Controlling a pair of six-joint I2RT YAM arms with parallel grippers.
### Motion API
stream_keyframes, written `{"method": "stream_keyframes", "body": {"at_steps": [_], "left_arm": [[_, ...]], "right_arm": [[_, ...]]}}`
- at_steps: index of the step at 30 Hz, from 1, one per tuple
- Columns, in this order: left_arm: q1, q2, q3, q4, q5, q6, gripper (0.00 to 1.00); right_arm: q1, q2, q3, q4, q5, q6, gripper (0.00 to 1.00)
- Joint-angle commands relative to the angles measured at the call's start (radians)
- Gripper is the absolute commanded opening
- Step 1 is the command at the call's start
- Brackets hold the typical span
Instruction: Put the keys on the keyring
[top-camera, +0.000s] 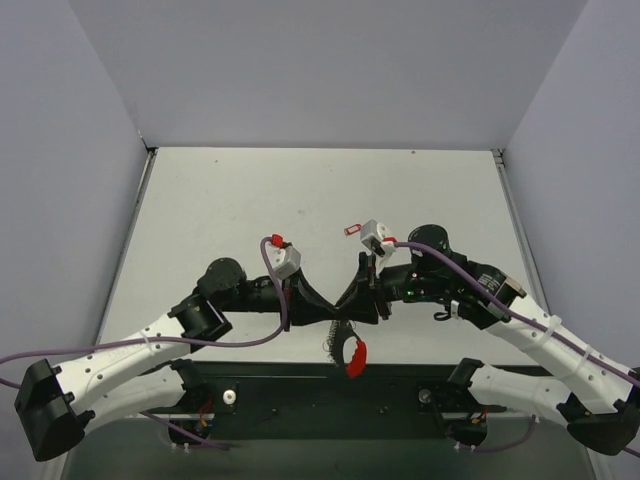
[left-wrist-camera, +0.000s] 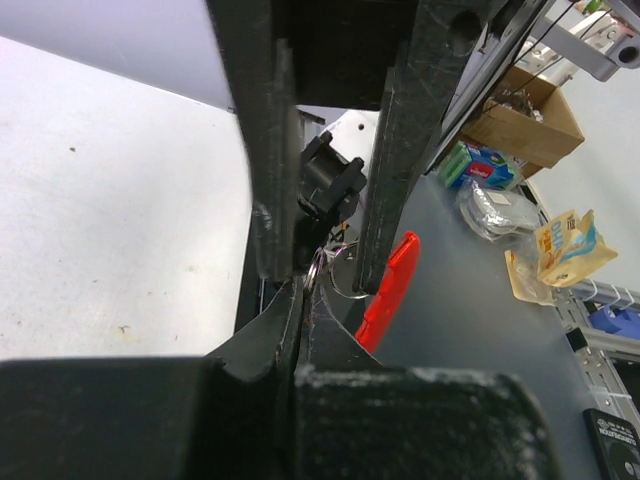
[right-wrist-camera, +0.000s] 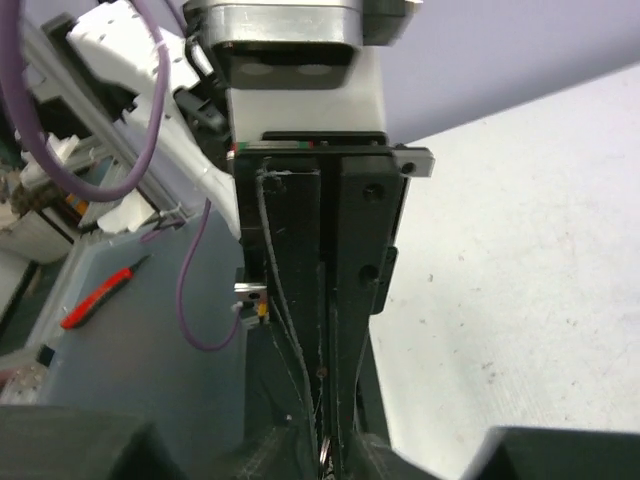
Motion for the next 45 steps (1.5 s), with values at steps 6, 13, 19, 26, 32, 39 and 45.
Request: {"method": "stream_keyframes", "body": {"at_steps": [6,13,19,26,32,39,45], "left_arm": [[-0.014,-0.057,-0.044,0.276,-0.072,-0.079,0.0],[-0.014,-0.1,-0.073,0.333,-0.142,-0.09,0.0],[-0.014,-0.13,-0.078,0.295,-0.208,-0.077,0.0],[-0.016,-0.111,-0.067,0.308,-0.173,-0.08,0.0],[-0.022,-0.105,-0.041,0.246,-0.174,-0.05,0.0],[-0.04,-0.094,0.023,0.088,-0.184,0.021,0.0],[-0.046,-0.096,0.034,0.071,-0.196,0.033,0.0]], "right_arm": [[-0.008,-0.145,-0.07,0.208,0.236,0.062,0.76],[-0.011,-0.181,-0.098,0.24,0.213,0.076,0.72],[-0.011,-0.159,-0.093,0.24,0.132,0.088,0.66],[-0.011,-0.147,-0.099,0.251,0.127,0.081,0.58],[-0.011,-0.121,-0.093,0.259,0.097,0.084,0.52],[-0.009,-0.101,-0.092,0.26,0.091,0.085,0.5],[-0.011,-0.069,-0.079,0.254,0.066,0.084,0.33]]}}
